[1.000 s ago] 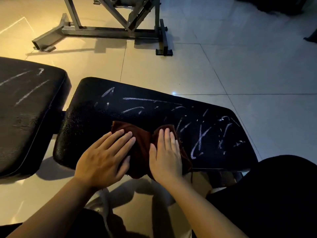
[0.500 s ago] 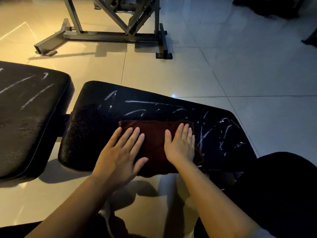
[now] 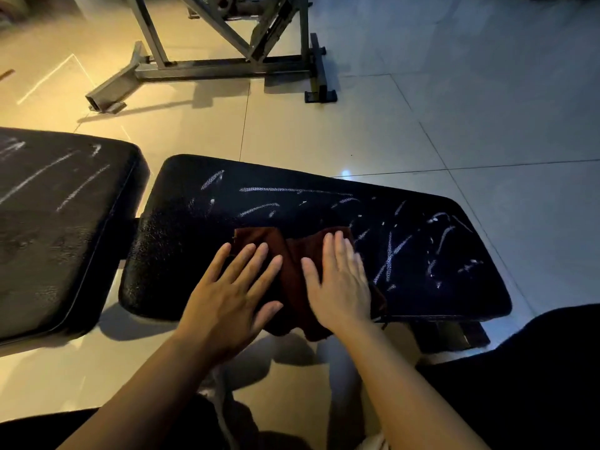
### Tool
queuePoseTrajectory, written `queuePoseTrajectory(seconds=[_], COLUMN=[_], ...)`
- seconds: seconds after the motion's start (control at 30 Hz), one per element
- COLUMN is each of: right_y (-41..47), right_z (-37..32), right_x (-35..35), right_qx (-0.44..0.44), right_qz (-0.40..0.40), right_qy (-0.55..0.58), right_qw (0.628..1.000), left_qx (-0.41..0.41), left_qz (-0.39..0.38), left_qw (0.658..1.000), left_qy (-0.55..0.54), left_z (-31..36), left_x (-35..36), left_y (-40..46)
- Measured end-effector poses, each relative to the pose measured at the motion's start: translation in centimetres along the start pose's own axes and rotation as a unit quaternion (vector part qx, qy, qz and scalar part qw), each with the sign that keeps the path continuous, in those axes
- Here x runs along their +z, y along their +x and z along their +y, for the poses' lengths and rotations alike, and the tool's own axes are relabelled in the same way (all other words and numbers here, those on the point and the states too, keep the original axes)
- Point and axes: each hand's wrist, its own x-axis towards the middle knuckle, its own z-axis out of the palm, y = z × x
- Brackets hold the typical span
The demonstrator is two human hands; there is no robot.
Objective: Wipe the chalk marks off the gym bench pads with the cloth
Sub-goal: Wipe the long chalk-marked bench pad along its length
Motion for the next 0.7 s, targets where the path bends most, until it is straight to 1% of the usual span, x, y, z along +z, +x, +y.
queuePoseTrajectory(seconds=[0.1,0.13,0.23,0.3,0.37,0.43,0.5,0.6,0.7], right_y=[-0.1,-0.1,-0.5,-1.4,-2.9,-4.1,-4.3,-2.6,0.7], right_z=[3.6,4.4,4.7,3.7,1.9,-0.2,-1.9,-2.8,-2.2], right_x=[-0.9,-1.0,-1.0,-0.7,-0.2,0.3,0.9,0.9,0.4], right_qx=[0.083,0.098,0.101,0.069,0.005,-0.052,-0.090,-0.117,-0.098], right_qz=[-0.006,-0.009,-0.004,-0.001,0.002,-0.009,-0.024,-0.028,-0.034], right_qy=[-0.010,-0.010,-0.004,-0.005,-0.006,0.010,0.021,0.006,-0.005], right_qw=[0.996,0.995,0.995,0.998,1.000,0.999,0.995,0.993,0.995], left_qx=[0.022,0.028,0.031,0.029,0.028,0.026,0.013,-0.018,-0.021], left_qz=[-0.005,-0.012,-0.029,-0.034,-0.033,-0.014,0.018,0.039,0.031], left_qw=[1.000,1.000,0.999,0.999,0.999,0.999,1.000,0.999,0.999], left_qy=[-0.009,-0.009,-0.001,-0.005,-0.011,-0.012,-0.009,-0.007,0.005], left_z=[1.3,1.6,1.9,1.9,1.7,0.9,-0.4,-1.8,-1.8], left_x=[0.2,0.4,0.5,0.5,0.4,-0.1,-0.9,-1.5,-0.5], left_y=[1.8,2.2,2.6,1.9,0.5,-1.3,-3.0,-3.9,-3.1])
